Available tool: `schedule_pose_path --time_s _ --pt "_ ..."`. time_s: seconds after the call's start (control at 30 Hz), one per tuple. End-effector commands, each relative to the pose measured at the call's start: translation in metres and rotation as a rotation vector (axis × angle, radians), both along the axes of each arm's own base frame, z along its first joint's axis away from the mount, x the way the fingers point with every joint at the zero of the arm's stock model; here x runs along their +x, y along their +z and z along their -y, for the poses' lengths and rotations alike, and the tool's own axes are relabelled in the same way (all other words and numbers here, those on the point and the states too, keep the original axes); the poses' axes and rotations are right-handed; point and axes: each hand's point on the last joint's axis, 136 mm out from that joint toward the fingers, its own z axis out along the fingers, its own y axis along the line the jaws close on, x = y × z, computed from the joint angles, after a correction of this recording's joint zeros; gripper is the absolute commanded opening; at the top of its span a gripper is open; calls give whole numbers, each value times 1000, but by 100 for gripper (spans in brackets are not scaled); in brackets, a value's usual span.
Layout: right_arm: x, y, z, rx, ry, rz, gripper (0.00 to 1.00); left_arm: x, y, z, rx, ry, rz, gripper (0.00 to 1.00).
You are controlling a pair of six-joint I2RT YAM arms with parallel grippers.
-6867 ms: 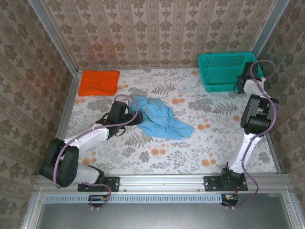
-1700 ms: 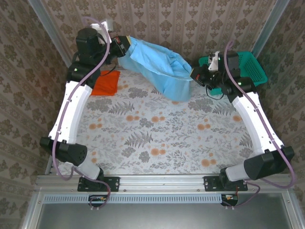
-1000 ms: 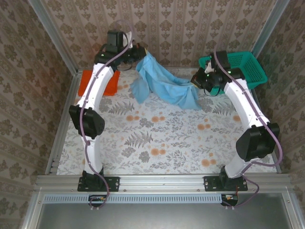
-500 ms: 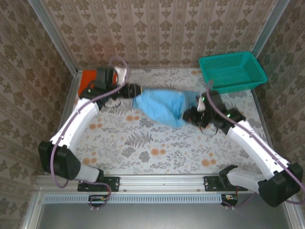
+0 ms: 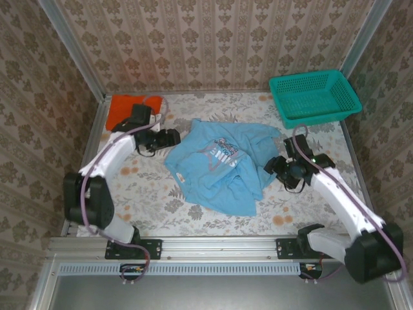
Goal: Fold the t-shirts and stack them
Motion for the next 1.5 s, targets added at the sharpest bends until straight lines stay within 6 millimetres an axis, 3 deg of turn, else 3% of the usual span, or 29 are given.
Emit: schedule_pose_path --time_s 0.0,0.17,0.27,0.4,0.47,0.57,0.63,0.77,0.87,1.0,1.07,1.1,1.2,1.3,1.4,1.47 --pt "11 -14 20 -124 18 -60 61 -2 -31 8 99 24 -125 73" --pt "33 -41 42 -143 -38 -60 50 5 -69 37 192 10 -189 70" --pt "53 -59 42 -106 -43 -54 42 4 -101 41 289 -13 -225 66" --pt "73 -79 34 -73 -27 -76 44 1 -132 22 408 16 -273 60" --pt "71 -89 38 -90 -36 -122 54 3 -139 11 460 33 -275 59" --pt "70 -98 39 -98 -24 -147 55 12 -142 -8 552 49 -258 58" --pt "66 -102 42 -112 -25 -175 48 24 -142 -17 587 67 -236 57" --pt "56 -106 52 -122 -43 -227 23 53 -143 -28 598 98 -230 56" --pt "47 -102 63 -136 -59 -238 13 80 -139 -21 585 102 -197 56" --pt "27 -93 83 -153 -110 -259 11 117 -134 -2 533 111 -167 57" --pt "19 -86 91 -145 -145 -249 17 136 -124 11 489 113 -135 59" --pt "16 -81 94 -143 -162 -239 27 145 -119 18 463 109 -116 62" --pt "13 -64 97 -131 -188 -188 35 162 -95 30 417 102 -71 71" --pt "17 -48 89 -81 -185 -97 54 163 -61 32 392 97 -29 82" --pt "26 -43 64 51 -149 -12 57 147 -24 26 380 92 14 86" --pt "28 -43 51 92 -121 -2 56 125 -10 20 359 94 25 86"
